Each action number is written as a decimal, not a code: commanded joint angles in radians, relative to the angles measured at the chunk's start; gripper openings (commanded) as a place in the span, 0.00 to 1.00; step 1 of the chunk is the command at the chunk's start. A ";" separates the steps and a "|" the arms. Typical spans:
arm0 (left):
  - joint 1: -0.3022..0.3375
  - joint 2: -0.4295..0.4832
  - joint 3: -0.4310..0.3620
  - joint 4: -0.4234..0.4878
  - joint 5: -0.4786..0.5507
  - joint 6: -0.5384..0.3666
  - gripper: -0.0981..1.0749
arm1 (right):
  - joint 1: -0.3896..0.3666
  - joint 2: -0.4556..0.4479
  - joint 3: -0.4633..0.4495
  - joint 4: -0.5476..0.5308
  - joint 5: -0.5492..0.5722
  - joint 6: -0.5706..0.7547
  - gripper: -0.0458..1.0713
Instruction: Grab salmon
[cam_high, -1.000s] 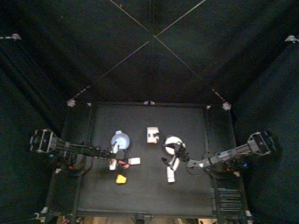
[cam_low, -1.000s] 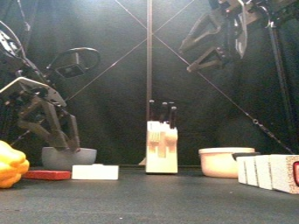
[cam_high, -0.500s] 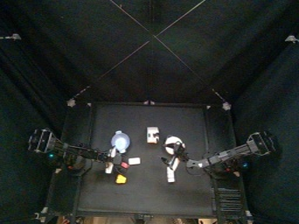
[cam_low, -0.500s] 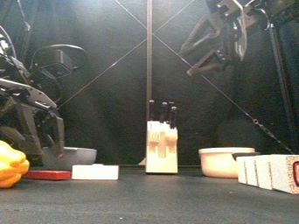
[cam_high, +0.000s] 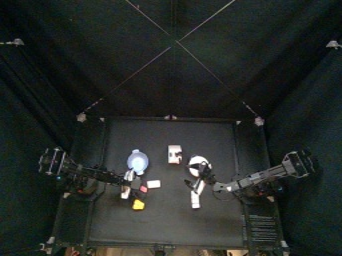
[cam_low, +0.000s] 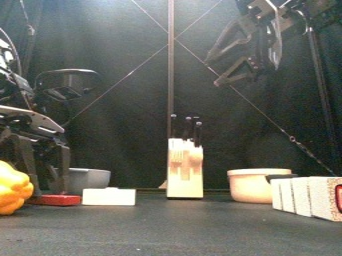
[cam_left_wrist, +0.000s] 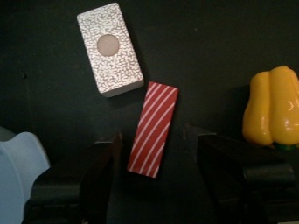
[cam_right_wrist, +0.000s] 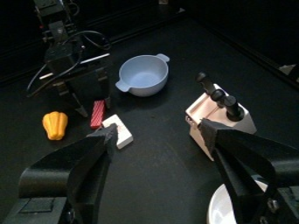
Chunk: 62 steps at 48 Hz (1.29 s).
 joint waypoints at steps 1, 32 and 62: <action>0.002 -0.002 -0.021 0.003 -0.003 0.002 0.86 | -0.003 -0.009 -0.014 -0.002 0.005 0.002 0.97; 0.003 0.032 -0.029 0.006 -0.003 0.002 0.80 | -0.003 -0.009 -0.012 -0.002 0.005 0.002 0.97; 0.006 -0.002 -0.048 -0.015 0.087 -0.003 0.62 | -0.003 -0.009 -0.012 0.000 0.005 0.002 0.97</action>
